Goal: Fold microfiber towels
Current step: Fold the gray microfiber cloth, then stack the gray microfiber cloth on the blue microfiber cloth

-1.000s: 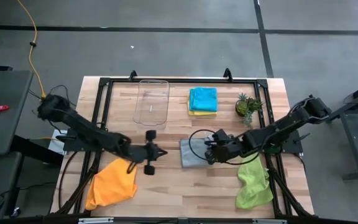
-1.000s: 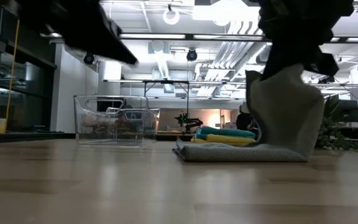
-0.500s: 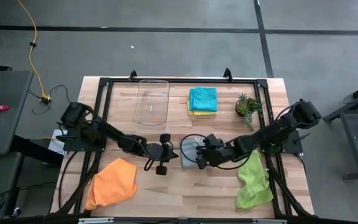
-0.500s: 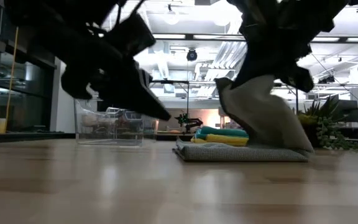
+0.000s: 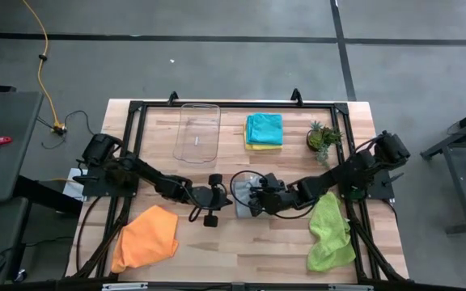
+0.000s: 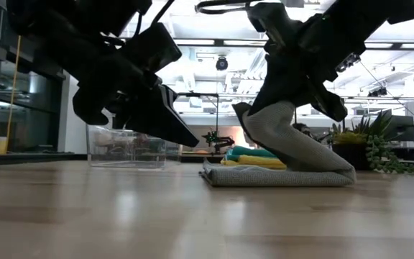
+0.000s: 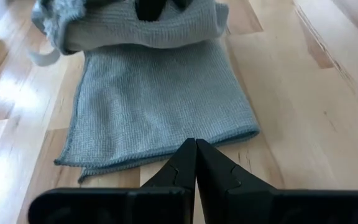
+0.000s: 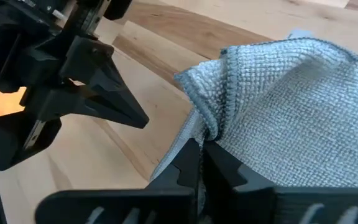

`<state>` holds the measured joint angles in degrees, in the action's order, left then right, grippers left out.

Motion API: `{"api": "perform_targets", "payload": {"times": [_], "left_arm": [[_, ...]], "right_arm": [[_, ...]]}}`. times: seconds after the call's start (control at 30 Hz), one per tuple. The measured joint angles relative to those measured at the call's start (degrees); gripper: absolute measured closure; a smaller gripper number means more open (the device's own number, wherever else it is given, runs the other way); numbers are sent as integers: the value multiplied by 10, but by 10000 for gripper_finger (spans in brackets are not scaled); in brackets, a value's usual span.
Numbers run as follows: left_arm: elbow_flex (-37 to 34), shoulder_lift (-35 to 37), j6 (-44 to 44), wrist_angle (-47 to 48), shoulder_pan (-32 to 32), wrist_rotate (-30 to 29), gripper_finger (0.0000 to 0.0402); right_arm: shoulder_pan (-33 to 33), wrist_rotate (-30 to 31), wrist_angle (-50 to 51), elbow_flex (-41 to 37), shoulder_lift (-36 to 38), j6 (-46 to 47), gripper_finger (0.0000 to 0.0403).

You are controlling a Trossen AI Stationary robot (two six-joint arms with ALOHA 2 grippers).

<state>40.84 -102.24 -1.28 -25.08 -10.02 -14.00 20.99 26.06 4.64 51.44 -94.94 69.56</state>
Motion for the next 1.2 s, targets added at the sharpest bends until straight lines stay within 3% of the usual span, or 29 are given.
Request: {"api": "perform_targets", "payload": {"times": [0.27,0.6,0.77,0.87,0.97,1.1,1.2], "left_arm": [[0,0,9,-4,0,0,401],[0,0,9,-5,0,-1,402],[0,6,20,15,0,-1,401],[0,51,20,69,-2,0,401],[0,125,20,136,-9,0,401],[-23,233,18,157,-36,1,401],[-64,319,30,127,-68,-6,401]], "right_arm": [[-1,-6,-8,0,0,-1,391],[-5,-6,-101,0,0,-95,252],[-7,14,-94,0,25,-183,212],[-7,50,-47,0,52,-236,206],[2,131,25,0,74,-252,206],[20,229,106,-27,82,-187,206],[38,264,108,-74,82,-116,206]]}}
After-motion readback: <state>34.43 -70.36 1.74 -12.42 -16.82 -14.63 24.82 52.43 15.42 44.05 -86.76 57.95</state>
